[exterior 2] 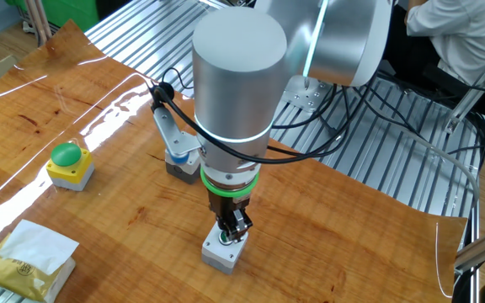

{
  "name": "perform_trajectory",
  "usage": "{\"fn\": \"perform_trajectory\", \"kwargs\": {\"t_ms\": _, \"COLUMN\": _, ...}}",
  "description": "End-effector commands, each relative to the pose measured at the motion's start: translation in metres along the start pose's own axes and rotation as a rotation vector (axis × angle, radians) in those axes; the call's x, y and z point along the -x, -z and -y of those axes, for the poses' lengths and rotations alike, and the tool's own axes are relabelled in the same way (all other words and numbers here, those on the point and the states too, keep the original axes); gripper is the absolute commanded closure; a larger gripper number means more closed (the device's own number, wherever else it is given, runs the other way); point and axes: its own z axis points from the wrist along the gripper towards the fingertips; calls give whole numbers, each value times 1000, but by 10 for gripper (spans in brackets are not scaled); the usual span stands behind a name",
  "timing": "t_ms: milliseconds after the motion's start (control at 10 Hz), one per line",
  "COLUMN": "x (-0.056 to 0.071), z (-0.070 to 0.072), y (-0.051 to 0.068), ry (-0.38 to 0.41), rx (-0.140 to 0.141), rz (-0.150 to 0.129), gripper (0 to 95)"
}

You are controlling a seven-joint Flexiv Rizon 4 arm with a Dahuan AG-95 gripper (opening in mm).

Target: Press three buttons from left to right in sequence

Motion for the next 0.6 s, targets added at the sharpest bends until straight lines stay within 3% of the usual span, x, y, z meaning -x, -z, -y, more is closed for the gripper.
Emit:
{"fn": "perform_trajectory", "kwargs": {"t_ms": 100, "x": 0, "z": 1, "y": 0, "ry": -1, "rx": -8, "rz": -7, "gripper": 570}}
{"fn": "perform_trajectory", "kwargs": {"t_ms": 600, "x": -2, "z": 2, "y": 2, "ry": 12, "rx": -12, "rz": -17, "gripper": 570}}
